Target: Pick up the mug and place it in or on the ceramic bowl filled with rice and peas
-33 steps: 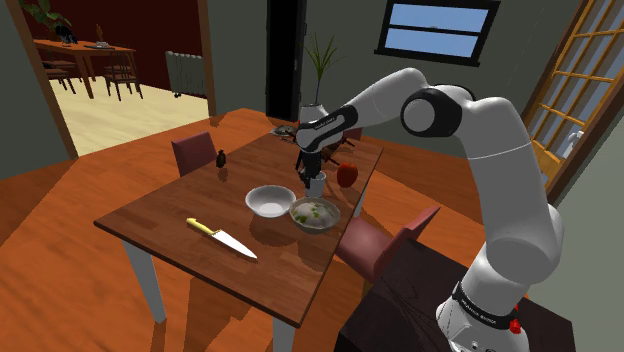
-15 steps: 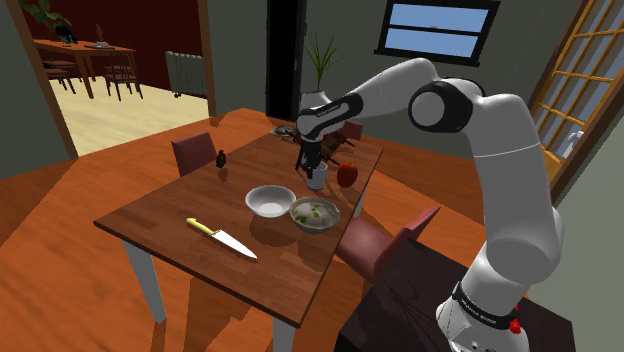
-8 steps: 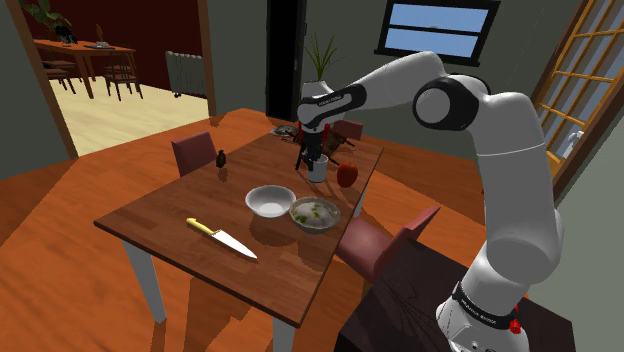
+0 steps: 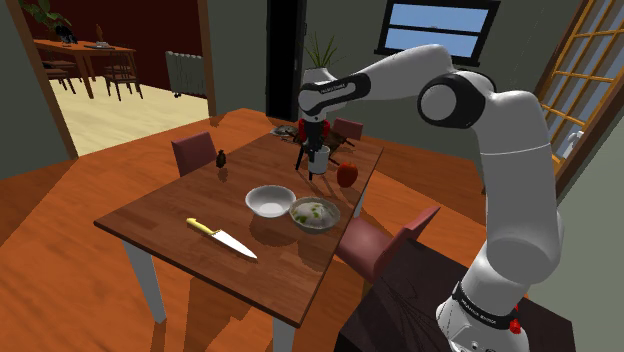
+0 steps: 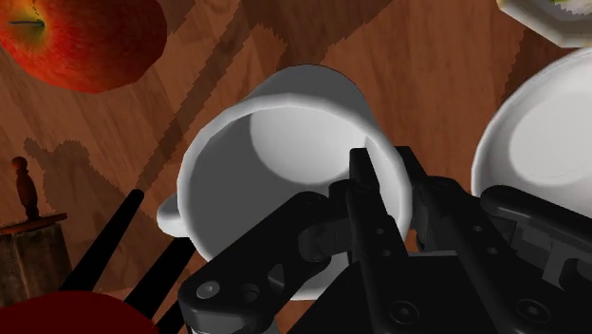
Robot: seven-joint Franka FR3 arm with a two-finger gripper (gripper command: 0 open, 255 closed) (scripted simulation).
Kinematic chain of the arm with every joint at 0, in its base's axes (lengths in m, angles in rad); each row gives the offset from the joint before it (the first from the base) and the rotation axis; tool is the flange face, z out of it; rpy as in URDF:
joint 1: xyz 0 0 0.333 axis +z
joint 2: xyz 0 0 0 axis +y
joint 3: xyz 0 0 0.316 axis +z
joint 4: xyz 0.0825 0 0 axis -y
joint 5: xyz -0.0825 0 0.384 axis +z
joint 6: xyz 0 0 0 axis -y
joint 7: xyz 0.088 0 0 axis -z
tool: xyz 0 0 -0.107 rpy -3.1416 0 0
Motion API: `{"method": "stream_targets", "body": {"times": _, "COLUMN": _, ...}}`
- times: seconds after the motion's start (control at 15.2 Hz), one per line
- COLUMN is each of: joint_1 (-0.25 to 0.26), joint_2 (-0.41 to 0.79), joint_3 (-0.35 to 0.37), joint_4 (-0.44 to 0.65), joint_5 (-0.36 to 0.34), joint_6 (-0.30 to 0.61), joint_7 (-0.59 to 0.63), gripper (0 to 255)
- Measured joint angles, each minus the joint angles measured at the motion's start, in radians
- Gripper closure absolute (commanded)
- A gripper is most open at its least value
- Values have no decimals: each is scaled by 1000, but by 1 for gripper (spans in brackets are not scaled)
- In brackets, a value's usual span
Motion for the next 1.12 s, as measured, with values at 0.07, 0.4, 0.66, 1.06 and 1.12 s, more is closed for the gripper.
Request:
{"method": "stream_targets", "body": {"times": 0.07, "joint_1": 0, "joint_2": -5, "joint_3": 0, "joint_4": 7, "joint_5": 0, "joint_6": -12, "joint_7": -1, "gripper": 255}}
{"method": "stream_targets", "body": {"times": 0.4, "joint_1": 0, "joint_2": -21, "joint_3": -1, "joint_4": 53, "joint_5": 0, "joint_6": -74, "joint_7": -5, "gripper": 255}}
{"method": "stream_targets", "body": {"times": 0.66, "joint_1": 15, "joint_2": -66, "joint_3": 3, "joint_4": 17, "joint_5": -3, "joint_6": -85, "joint_7": 14, "gripper": 255}}
{"method": "stream_targets", "body": {"times": 1.06, "joint_1": 78, "joint_2": -254, "joint_3": 29, "joint_4": -232, "joint_5": -18, "joint_6": -29, "joint_7": 105, "gripper": 255}}
{"method": "stream_targets", "body": {"times": 1.12, "joint_1": 88, "joint_2": -282, "joint_3": 35, "joint_4": -269, "joint_5": -20, "joint_6": -22, "joint_7": 121, "gripper": 255}}
